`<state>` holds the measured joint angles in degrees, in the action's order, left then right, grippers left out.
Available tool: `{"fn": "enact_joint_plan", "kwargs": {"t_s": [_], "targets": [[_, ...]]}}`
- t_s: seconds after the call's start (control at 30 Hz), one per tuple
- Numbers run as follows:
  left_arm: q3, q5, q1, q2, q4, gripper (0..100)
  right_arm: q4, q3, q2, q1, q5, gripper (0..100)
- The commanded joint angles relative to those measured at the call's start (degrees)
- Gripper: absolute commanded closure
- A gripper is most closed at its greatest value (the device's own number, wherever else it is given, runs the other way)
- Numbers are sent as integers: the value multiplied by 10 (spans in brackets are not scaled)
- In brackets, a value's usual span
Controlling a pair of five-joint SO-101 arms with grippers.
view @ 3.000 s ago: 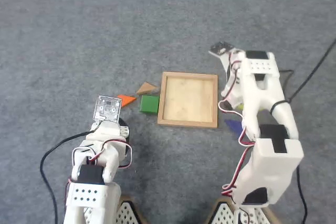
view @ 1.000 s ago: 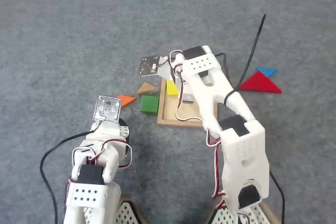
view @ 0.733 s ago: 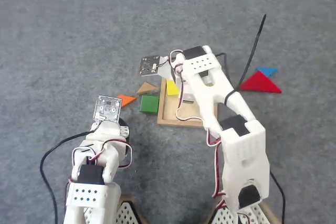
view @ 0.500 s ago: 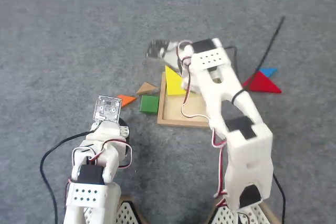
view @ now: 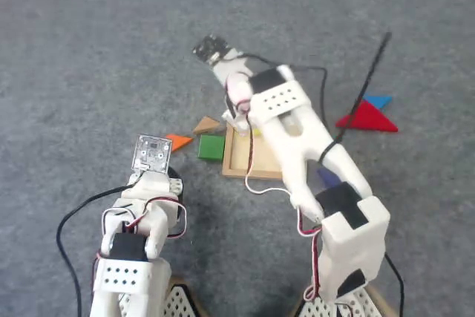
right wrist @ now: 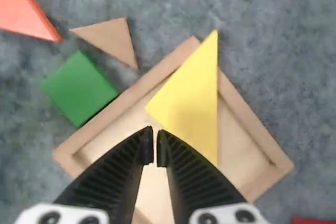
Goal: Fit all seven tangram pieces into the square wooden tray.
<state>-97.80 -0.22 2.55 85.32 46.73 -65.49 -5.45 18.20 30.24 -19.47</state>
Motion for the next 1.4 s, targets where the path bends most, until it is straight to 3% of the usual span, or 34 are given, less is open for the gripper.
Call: {"fn": "enact_joint_plan", "kwargs": {"t_s": [0.0, 0.33, 0.5, 0.73, 1.03, 1.37], "targets": [[10, 4, 2, 7, 0, 986, 129, 78, -52, 2, 36, 990], [10, 4, 2, 7, 0, 986, 240, 215, -182, 41, 39, 990], [10, 4, 2, 7, 0, 986, 313, 265, -175, 51, 37, 986], [10, 4, 2, 7, 0, 986, 303, 204, -77, 58, 32, 986], [10, 4, 2, 7, 0, 986, 209, 75, 35, 40, 8, 986], [10, 4, 2, 7, 0, 986, 174, 69, 51, 16, 4, 986]]}}
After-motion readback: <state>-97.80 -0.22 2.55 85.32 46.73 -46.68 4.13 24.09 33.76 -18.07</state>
